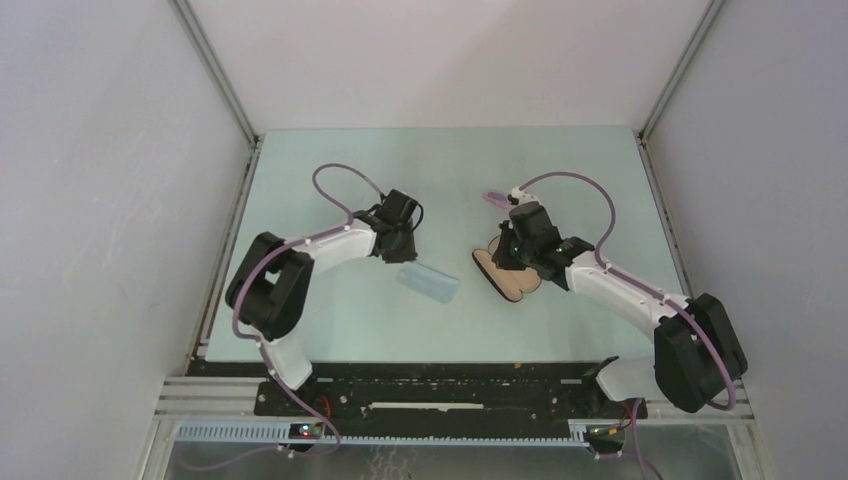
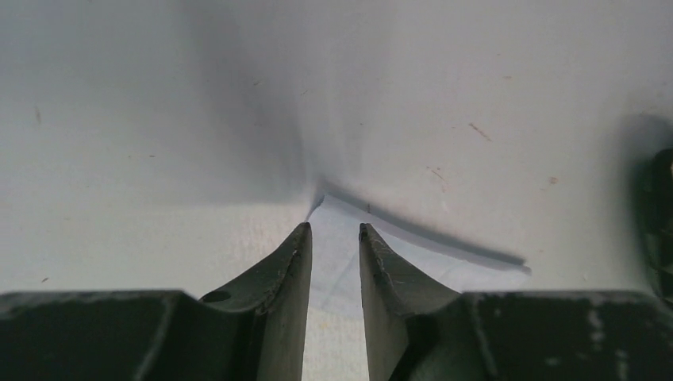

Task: Organize the sunglasses
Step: Adjust the glasses cleaning cloth at the center of the board.

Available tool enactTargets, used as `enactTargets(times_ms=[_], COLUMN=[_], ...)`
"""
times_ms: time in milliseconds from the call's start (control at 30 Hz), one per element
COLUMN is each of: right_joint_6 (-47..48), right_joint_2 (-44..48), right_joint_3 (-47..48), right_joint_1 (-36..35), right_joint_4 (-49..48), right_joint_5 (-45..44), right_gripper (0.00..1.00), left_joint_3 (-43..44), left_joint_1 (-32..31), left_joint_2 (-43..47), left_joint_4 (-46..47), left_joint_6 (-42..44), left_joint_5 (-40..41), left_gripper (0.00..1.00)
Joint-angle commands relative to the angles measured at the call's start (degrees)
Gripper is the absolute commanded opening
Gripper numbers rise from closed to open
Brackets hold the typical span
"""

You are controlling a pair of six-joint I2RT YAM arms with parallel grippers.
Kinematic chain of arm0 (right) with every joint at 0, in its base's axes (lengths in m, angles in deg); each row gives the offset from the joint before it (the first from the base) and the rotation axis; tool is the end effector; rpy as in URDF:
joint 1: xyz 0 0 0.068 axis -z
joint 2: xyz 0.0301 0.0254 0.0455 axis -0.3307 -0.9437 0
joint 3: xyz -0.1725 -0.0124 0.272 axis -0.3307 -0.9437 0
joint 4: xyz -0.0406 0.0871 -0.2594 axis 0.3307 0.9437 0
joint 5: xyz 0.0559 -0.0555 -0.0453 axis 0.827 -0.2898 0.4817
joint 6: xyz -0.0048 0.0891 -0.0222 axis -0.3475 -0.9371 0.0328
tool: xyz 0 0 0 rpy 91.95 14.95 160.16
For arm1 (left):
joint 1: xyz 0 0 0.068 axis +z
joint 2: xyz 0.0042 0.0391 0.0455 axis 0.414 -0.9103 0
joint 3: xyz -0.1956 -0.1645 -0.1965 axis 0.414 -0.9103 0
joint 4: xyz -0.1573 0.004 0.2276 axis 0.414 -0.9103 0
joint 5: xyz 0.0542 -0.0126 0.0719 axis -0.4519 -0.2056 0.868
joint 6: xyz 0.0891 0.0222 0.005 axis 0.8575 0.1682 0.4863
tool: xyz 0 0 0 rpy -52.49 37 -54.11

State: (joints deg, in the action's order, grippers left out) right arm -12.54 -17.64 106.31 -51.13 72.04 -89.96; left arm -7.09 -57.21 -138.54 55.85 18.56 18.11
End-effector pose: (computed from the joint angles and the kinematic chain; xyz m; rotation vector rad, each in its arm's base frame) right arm 0.2738 0.1664 0.2379 -0.0948 2.3924 0.4490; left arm 0.3395 -0.2074 0.1806 -0.0798 2.6314 -0.2667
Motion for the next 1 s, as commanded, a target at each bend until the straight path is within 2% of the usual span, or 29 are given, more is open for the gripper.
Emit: enactTargets(times_ms=[0, 333, 533, 733, 967], right_joint_6=[-1.6, -1.8, -0.9, 0.8, 3.1], right_joint_2=[2.7, 0.1, 0.9, 1.5, -3.2], right_joint_3=[-1.4, -1.8, -1.8, -1.7, 1.4], right_joint_1=[0.6, 0.8, 1.1, 2.1, 2.2], right_joint_4=[0.5, -2.2, -1.1, -0.3, 0.0], right_joint_5=[-0.2, 1.5, 1.5, 2.8, 6.0], right_gripper=[0.0, 0.0, 0.0, 0.0, 0.2], left_joint_3=[0.7, -6.6, -10.8, -13.6, -9.7], left_joint_1=[-0.2, -7.2, -10.3, -12.1, -11.6], left_joint_2=[-2.5, 0.2, 3.1, 10.0, 17.3], left_joint_4=[2.1, -1.5, -2.5, -5.5, -11.6], left_joint_6=[-0.2, -4.1, -8.1, -11.3, -9.9], left_joint_5=[0.8, 11.4, 9.5, 10.1, 15.1], left_gripper=[0.33, 0.32, 0.31, 0.32, 0.35])
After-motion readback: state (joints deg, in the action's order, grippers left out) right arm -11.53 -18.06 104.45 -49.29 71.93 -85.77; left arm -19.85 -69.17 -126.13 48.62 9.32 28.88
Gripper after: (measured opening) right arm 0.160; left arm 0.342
